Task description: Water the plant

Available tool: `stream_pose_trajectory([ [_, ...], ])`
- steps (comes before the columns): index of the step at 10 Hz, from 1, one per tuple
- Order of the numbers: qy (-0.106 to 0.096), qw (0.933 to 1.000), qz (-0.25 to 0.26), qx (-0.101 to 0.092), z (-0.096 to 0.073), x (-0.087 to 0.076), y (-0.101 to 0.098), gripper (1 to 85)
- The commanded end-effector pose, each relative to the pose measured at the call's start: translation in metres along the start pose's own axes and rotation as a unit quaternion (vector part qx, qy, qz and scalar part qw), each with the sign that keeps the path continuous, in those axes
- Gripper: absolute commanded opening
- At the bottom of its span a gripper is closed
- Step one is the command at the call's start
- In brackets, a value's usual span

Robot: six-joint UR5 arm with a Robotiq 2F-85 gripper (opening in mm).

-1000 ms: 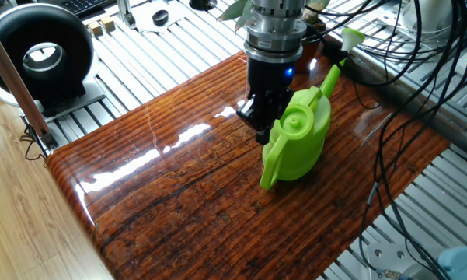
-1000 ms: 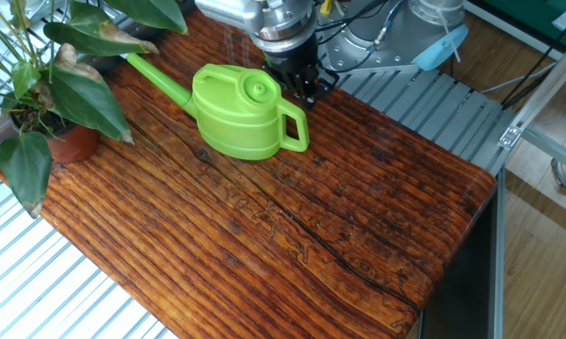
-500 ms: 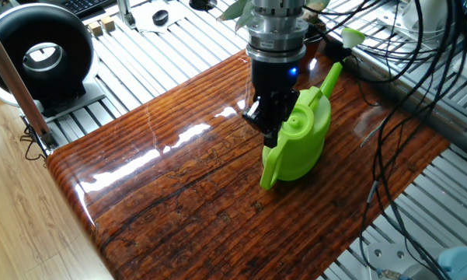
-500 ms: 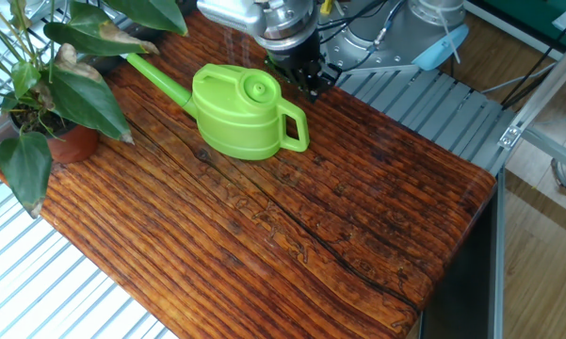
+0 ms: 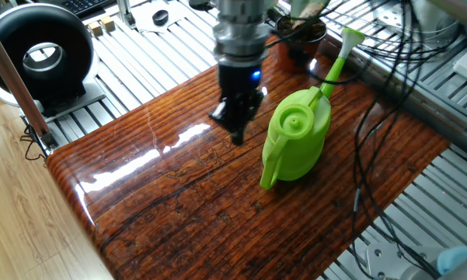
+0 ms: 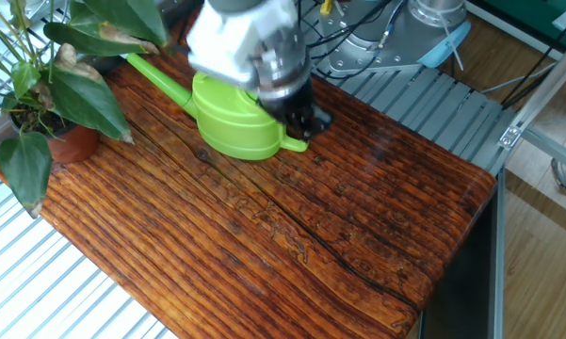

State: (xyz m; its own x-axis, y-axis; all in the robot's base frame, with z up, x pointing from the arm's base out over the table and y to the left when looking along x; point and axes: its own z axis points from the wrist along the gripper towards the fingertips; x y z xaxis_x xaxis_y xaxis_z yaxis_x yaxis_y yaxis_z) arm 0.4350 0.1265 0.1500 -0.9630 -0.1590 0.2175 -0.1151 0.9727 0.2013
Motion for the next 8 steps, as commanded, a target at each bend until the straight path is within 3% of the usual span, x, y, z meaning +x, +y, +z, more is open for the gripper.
stream_pose_trajectory([
  [1, 0.072, 0.9969, -0.030, 0.011, 0.018, 0.021, 0.009, 10.3],
  [2, 0.093, 0.9928, -0.064, 0.039, 0.023, 0.033, -0.006, 40.7],
  [3, 0.112, 0.9895, -0.067, 0.062, 0.030, 0.042, -0.016, 52.3],
  [4, 0.121, 0.9892, -0.062, 0.054, 0.034, 0.045, -0.013, 54.7],
  [5, 0.135, 0.9858, -0.075, 0.066, 0.032, 0.049, -0.024, 58.7],
  [6, 0.145, 0.9814, -0.085, 0.092, 0.033, 0.047, -0.041, 58.7],
  [8, 0.143, 0.9813, -0.091, 0.091, 0.048, 0.029, -0.045, 58.7],
])
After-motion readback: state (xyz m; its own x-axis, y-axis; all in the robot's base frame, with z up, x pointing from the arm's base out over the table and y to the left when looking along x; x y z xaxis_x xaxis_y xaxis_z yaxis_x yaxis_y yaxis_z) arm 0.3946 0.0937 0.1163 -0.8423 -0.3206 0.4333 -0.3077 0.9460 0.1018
